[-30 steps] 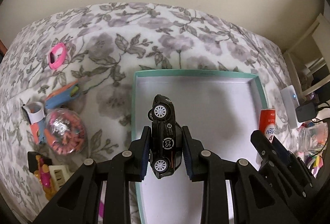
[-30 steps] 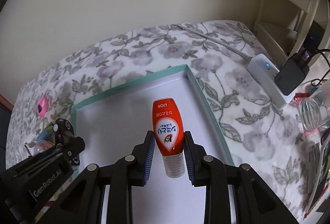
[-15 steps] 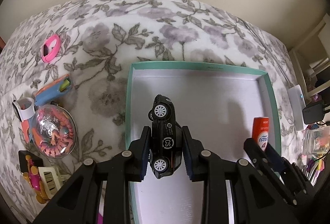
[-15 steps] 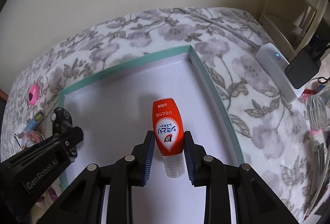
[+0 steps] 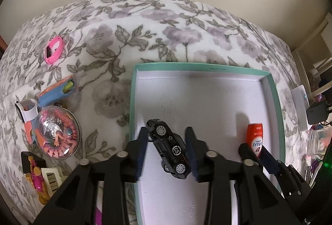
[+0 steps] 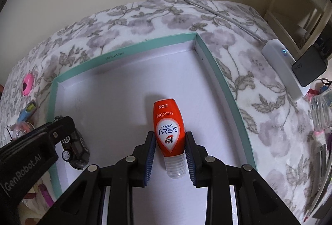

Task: Organize rigid objects
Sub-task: 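Carry the black car with the left tool into the tray while the right tool carries the LION bottle there, then open both tools to release the car and bottle in the tray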

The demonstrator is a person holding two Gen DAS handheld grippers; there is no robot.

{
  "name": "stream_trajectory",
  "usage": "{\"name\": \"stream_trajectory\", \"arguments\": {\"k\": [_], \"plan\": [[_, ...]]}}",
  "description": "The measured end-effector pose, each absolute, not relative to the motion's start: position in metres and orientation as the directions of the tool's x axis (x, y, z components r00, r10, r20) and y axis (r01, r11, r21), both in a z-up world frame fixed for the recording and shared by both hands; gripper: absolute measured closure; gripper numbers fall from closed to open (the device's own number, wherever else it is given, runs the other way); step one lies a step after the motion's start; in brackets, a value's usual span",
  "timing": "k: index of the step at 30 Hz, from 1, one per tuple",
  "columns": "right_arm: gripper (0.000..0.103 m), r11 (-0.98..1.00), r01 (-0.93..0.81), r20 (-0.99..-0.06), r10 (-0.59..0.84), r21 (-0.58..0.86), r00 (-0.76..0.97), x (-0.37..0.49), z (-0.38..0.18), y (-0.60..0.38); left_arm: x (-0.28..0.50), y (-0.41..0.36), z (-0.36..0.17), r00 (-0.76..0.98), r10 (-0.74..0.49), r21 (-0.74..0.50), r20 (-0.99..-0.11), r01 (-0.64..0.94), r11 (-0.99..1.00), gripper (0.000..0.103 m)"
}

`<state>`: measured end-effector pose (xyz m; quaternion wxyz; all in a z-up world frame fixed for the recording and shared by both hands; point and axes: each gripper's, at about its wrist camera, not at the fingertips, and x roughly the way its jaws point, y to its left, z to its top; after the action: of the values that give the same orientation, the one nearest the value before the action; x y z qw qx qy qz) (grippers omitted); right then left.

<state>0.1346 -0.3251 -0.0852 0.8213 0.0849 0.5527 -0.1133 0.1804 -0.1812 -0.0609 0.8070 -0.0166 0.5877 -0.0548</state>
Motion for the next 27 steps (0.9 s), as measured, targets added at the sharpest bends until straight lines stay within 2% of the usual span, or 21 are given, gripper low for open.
{"name": "stream_trajectory", "arguments": {"k": [1, 5, 7, 10, 11, 13, 17, 27], "plan": [[0.073, 0.961, 0.277, -0.928, -0.095, 0.009, 0.361, 0.135, -0.085, -0.325, 0.181, -0.180, -0.060, 0.306, -0.108, -0.093, -0.946, 0.064, 0.994, 0.055], [0.070, 0.965, 0.263, -0.924, -0.105, -0.005, 0.367, 0.135, -0.078, -0.323, 0.181, -0.176, -0.058, 0.315, -0.112, -0.102, -0.942, 0.049, 0.994, 0.051], [0.054, 0.967, 0.255, -0.917, -0.112, -0.012, 0.382, 0.135, -0.072, -0.321, 0.181, -0.174, -0.056, 0.315, -0.127, -0.119, -0.941, 0.043, 0.992, 0.049], [0.044, 0.971, 0.239, -0.909, -0.112, -0.014, 0.401, 0.135, -0.065, -0.317, 0.180, -0.169, -0.052, 0.323, -0.130, -0.128, -0.937, 0.027, 0.991, 0.036], [0.042, 0.972, 0.237, -0.908, -0.110, -0.013, 0.404, 0.135, -0.064, -0.316, 0.179, -0.166, -0.050, 0.328, -0.133, -0.133, -0.935, 0.023, 0.991, 0.035], [0.029, 0.972, 0.234, -0.901, -0.108, -0.008, 0.421, 0.134, -0.059, -0.315, 0.177, -0.162, -0.045, 0.343, -0.129, -0.134, -0.930, 0.010, 0.991, 0.034], [0.026, 0.974, 0.227, -0.878, -0.099, 0.012, 0.469, 0.132, -0.045, -0.310, 0.170, -0.147, -0.027, 0.405, -0.089, -0.104, -0.910, -0.016, 0.994, 0.033], [0.025, 0.974, 0.213, -0.818, -0.058, 0.080, 0.572, 0.123, -0.010, -0.303, 0.143, -0.100, 0.014, 0.518, 0.021, -0.040, -0.855, -0.106, 0.994, 0.033]]}}
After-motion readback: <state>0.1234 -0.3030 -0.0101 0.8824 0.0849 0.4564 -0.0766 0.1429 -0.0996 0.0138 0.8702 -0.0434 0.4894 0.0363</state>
